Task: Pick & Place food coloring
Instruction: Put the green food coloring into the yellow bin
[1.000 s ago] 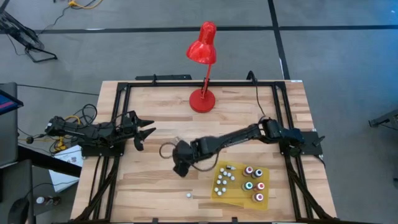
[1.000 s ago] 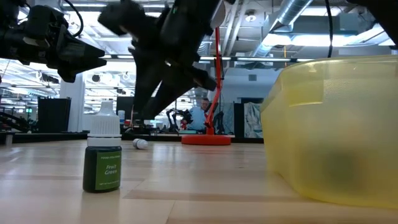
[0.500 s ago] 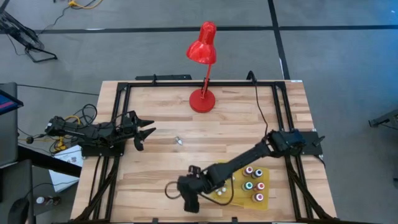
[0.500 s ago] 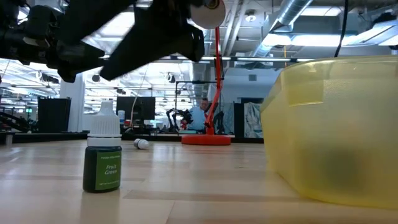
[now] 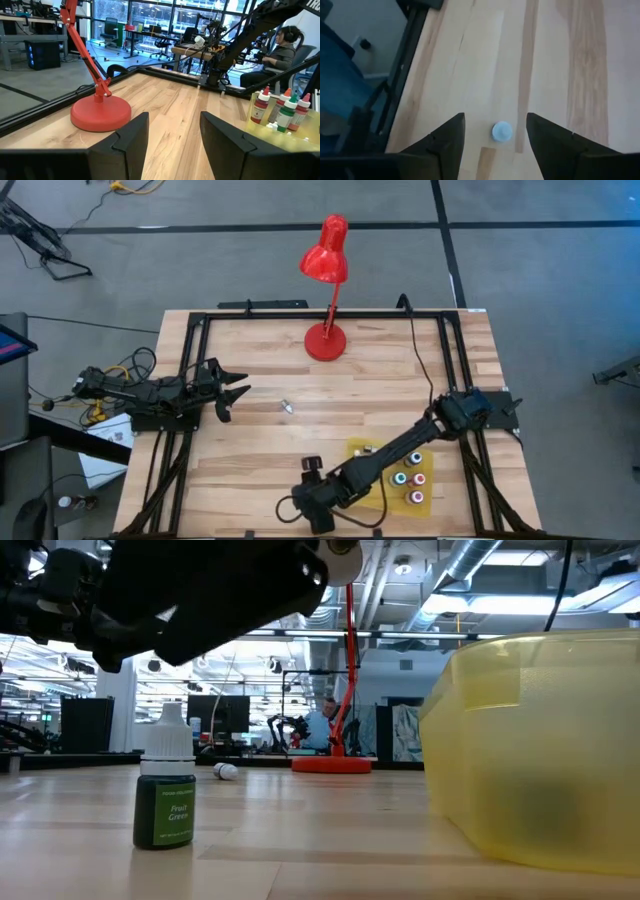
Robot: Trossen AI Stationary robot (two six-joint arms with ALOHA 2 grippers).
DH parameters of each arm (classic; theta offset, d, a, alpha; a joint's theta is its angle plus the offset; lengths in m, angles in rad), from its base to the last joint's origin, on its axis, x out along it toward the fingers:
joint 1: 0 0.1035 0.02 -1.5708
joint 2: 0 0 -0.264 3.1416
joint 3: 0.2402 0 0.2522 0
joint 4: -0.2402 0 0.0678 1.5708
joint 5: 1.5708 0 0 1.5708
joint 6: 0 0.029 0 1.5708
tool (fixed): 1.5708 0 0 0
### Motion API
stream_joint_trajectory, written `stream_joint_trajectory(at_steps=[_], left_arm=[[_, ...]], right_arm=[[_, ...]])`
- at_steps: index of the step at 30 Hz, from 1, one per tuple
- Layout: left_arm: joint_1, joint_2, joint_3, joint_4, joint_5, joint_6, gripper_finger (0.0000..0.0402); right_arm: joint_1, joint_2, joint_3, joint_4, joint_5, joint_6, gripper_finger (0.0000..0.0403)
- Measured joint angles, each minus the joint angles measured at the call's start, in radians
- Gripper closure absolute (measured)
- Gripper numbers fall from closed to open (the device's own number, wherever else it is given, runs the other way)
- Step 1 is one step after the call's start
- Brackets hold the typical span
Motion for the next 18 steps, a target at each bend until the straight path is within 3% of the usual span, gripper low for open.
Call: stream_joint_trajectory(at_steps=[7,18], left_arm=[[0.000,0.000,0.000,0.000,0.000,0.000,0.0233],[0.000,0.000,0.000,0.000,0.000,0.000,0.0233]], right_arm=[[-0.012,0.000,-0.059,0.088,-0.004,0.000,0.0193],[-0.019,0.000,-0.062,0.085,-0.062,0.070,0.0191]])
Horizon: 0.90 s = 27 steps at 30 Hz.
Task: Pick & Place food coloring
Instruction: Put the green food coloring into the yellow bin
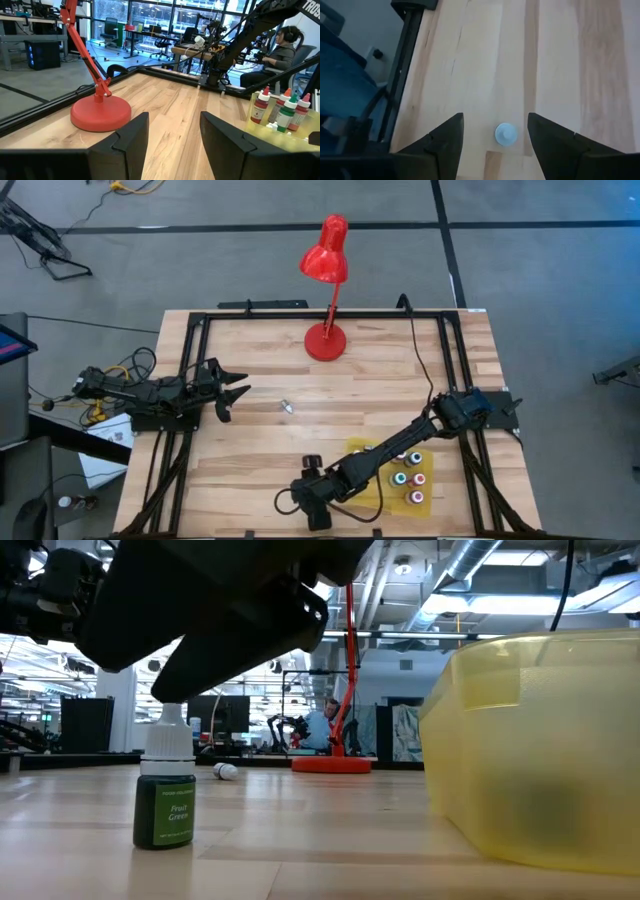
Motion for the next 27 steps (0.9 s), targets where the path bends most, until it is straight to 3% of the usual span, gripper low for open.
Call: stream_joint_trajectory(at_steps=[19,27], left_arm=[[0.000,0.000,0.000,0.000,0.000,0.000,0.0233],[0.000,0.000,0.000,0.000,0.000,0.000,0.0233]], right_arm=[[-0.009,0.048,-0.002,0.028,-0.048,0.036,0.0197],[-0.011,0.049,-0.002,0.032,-0.069,0.052,0.0270]])
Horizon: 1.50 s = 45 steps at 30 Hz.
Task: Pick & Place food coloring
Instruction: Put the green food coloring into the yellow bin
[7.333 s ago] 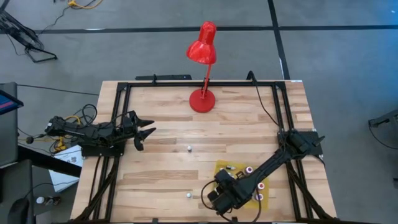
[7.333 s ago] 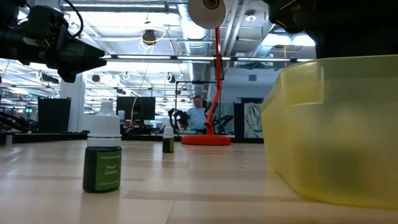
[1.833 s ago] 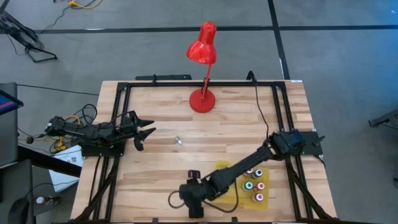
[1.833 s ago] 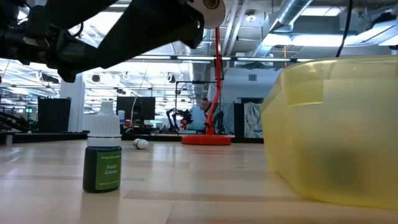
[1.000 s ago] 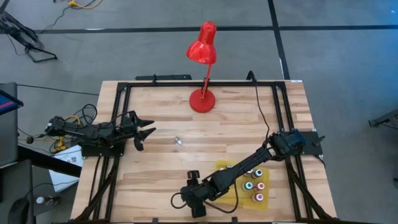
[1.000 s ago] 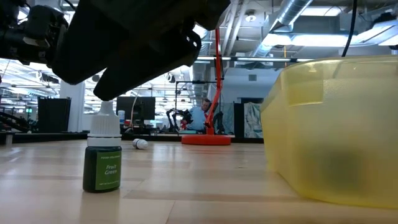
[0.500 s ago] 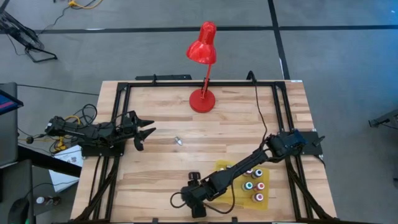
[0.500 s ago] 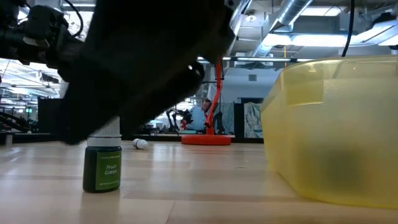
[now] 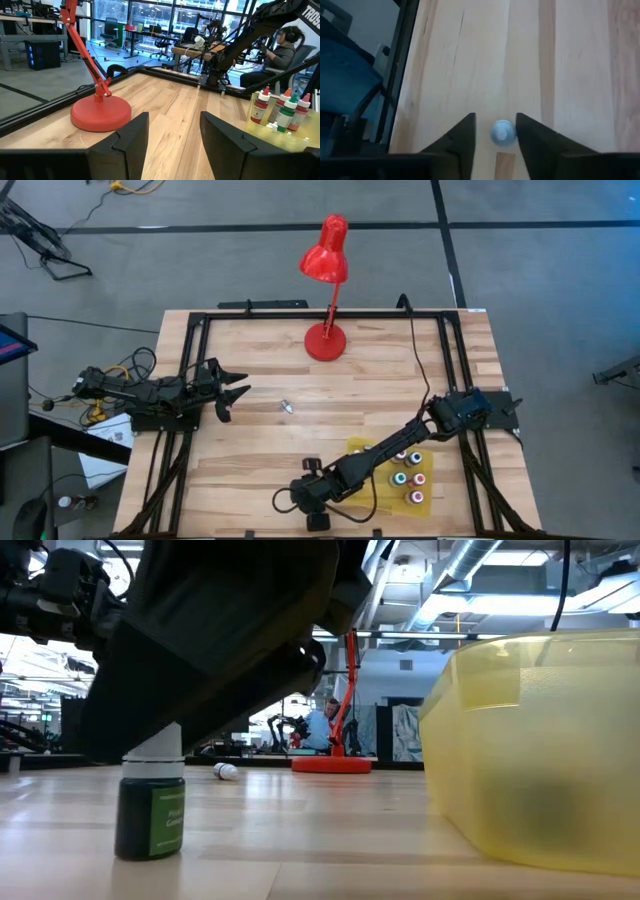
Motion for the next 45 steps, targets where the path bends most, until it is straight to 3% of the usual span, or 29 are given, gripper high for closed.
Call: stream_joint_trajectory(at_steps=[8,14,24,27,31,36,41,45], left_arm=[[0.000,0.000,0.000,0.000,0.000,0.000,0.0233],[0.000,0.000,0.000,0.000,0.000,0.000,0.0233],[0.000,0.000,0.000,0.000,0.000,0.000,0.0233],[0.000,0.000,0.000,0.000,0.000,0.000,0.0233],[0.000,0.000,0.000,0.000,0.000,0.000,0.0233],[0.000,0.000,0.000,0.000,0.000,0.000,0.0233],[0.000,0.000,0.000,0.000,0.000,0.000,0.0233],[0.000,0.000,0.000,0.000,0.000,0.000,0.0233]], right_arm=[[-0.006,0.000,0.003,-0.009,-0.036,0.048,0.0364],[-0.013,-0.012,0.002,-0.025,-0.012,0.063,0.0364],[0.004,-0.204,0.002,-0.178,0.254,0.135,0.0357],[0.015,-0.260,0.003,-0.342,0.303,0.280,0.0357],[0.054,-0.281,0.002,-0.614,0.401,0.587,0.0357],[0.145,-0.280,0.002,-0.876,0.420,0.970,0.0356],[0.227,-0.279,0.002,-1.007,0.395,1.248,0.0356],[0.270,-0.279,-0.008,-1.025,0.394,1.370,0.0355]])
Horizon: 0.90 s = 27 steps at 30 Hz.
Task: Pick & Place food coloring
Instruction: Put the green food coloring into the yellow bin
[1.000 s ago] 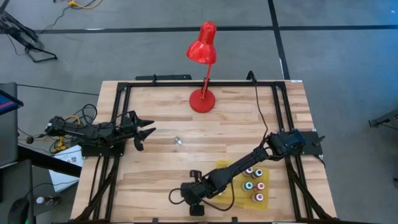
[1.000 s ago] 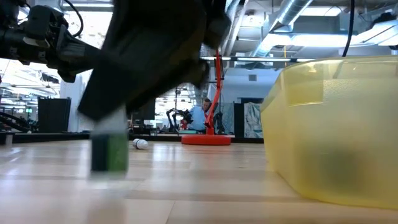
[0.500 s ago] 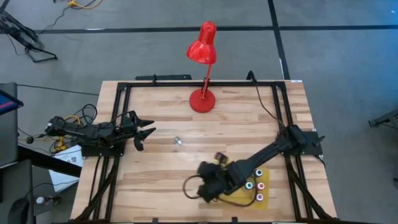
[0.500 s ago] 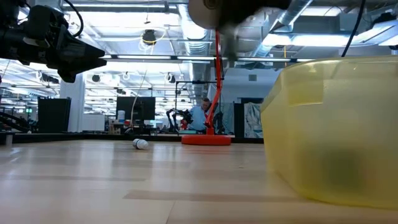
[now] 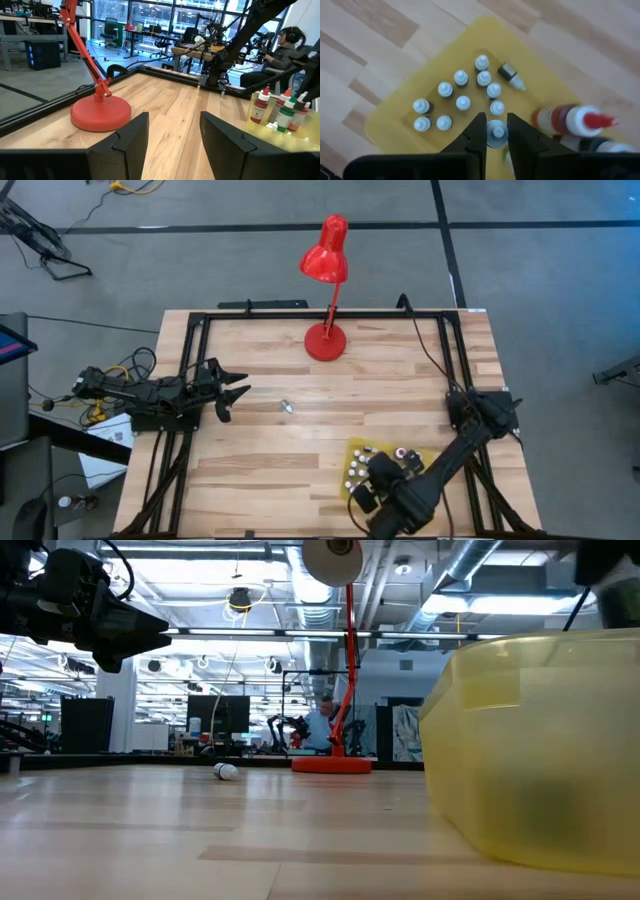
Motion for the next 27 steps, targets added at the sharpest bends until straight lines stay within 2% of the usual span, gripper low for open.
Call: stream_joint_trajectory(at_steps=[5,14,27], left_arm=[[0.000,0.000,0.000,0.000,0.000,0.000,0.0233],[0.000,0.000,0.000,0.000,0.000,0.000,0.0233],[0.000,0.000,0.000,0.000,0.000,0.000,0.0233]], right_arm=[[0.020,0.003,-0.138,0.150,-0.001,0.094,0.0355],[0.004,0.002,-0.263,0.381,0.003,0.062,0.0355],[-0.021,0.002,-0.302,0.444,0.000,0.002,0.0354]])
